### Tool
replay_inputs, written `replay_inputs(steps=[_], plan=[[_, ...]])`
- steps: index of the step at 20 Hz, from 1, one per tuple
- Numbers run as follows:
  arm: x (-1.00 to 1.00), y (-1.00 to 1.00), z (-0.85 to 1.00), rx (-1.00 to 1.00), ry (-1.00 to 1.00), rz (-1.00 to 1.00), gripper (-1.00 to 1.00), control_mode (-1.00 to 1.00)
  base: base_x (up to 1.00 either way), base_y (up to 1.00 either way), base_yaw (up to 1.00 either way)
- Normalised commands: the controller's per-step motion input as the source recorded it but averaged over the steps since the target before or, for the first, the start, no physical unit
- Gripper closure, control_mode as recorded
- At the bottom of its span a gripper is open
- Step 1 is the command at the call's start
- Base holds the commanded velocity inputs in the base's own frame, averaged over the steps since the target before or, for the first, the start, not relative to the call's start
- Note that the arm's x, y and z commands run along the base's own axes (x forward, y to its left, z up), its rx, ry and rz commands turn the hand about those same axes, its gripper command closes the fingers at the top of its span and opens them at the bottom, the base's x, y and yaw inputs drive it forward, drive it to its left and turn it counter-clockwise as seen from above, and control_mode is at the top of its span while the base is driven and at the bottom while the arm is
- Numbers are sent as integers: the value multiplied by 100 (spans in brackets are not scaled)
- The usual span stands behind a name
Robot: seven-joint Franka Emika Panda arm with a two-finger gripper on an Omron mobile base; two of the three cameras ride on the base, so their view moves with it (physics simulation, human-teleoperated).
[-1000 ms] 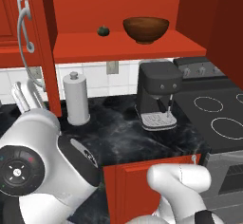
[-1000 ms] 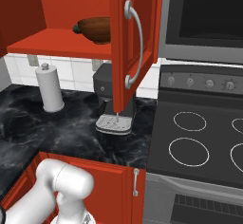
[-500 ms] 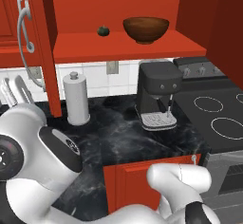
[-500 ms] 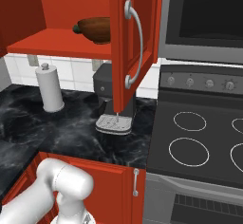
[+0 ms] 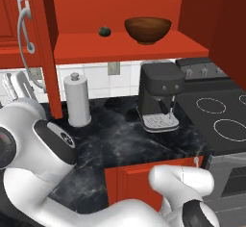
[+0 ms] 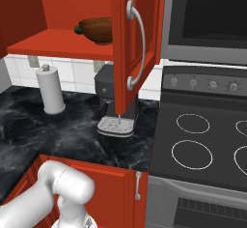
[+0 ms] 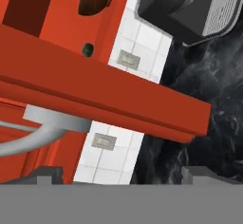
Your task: Pick the mug and place it in the sink. Pick the bowl and place it in the open cabinet and then close the cabinet.
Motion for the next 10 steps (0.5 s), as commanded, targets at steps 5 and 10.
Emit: replay_inputs(steps=[5,10], plan=[[25,0,-3,0,-3,-7,-100,-100,0,0,0],[20,0,-2,0,-1,-8,-100,-100,0,0,0]])
